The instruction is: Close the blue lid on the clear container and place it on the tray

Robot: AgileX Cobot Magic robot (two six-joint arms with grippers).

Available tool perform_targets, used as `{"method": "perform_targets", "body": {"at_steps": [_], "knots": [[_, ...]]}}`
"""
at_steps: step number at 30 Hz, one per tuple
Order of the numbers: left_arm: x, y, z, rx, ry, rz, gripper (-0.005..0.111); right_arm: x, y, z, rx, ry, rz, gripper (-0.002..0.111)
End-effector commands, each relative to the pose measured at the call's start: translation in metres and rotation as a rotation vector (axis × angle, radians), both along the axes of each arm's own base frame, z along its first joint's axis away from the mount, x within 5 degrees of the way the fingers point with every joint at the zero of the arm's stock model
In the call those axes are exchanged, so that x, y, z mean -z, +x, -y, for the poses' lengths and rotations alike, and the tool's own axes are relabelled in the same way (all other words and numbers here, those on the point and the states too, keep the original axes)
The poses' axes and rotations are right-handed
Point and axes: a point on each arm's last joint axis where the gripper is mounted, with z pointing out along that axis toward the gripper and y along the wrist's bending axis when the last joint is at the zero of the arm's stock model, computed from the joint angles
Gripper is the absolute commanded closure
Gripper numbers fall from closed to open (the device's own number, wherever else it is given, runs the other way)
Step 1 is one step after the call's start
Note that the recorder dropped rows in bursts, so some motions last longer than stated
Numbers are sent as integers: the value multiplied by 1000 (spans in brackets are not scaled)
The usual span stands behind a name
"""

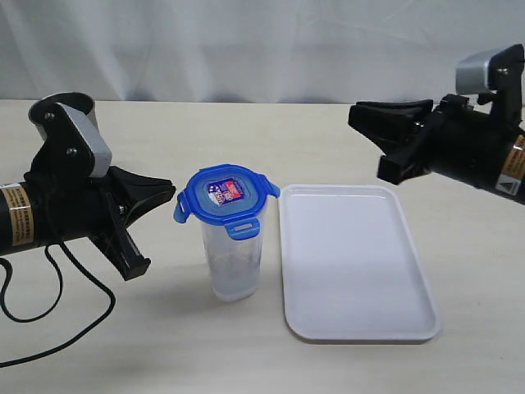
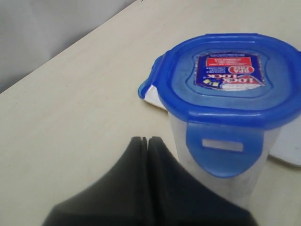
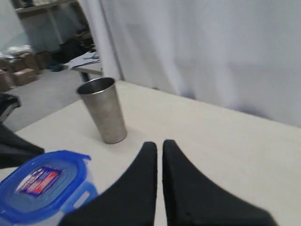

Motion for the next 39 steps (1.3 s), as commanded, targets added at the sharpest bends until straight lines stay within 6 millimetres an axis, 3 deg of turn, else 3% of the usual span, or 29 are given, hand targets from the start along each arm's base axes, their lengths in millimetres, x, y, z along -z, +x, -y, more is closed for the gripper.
{"method": "perform_targets", "body": {"at_steps": [1, 5, 14, 21, 29, 39], "knots": [[-1, -1, -1, -1, -1, 2, 107, 14, -4, 24, -200, 30, -61, 104], [0, -3, 1, 30, 18, 5, 107, 25, -12, 24, -319, -58, -56, 104], [1, -3, 0, 29, 33, -1, 107, 28, -24, -10, -513, -129, -29, 104], [3, -4, -1, 28, 57, -18, 107, 32, -26, -21, -530, -170, -37, 104], [-9, -11, 3, 106, 19, 26, 107, 34, -23, -19, -498, -199, -50, 104], [-9, -14, 5, 136, 15, 20, 107, 34, -24, -19, -500, -185, -63, 104]]}}
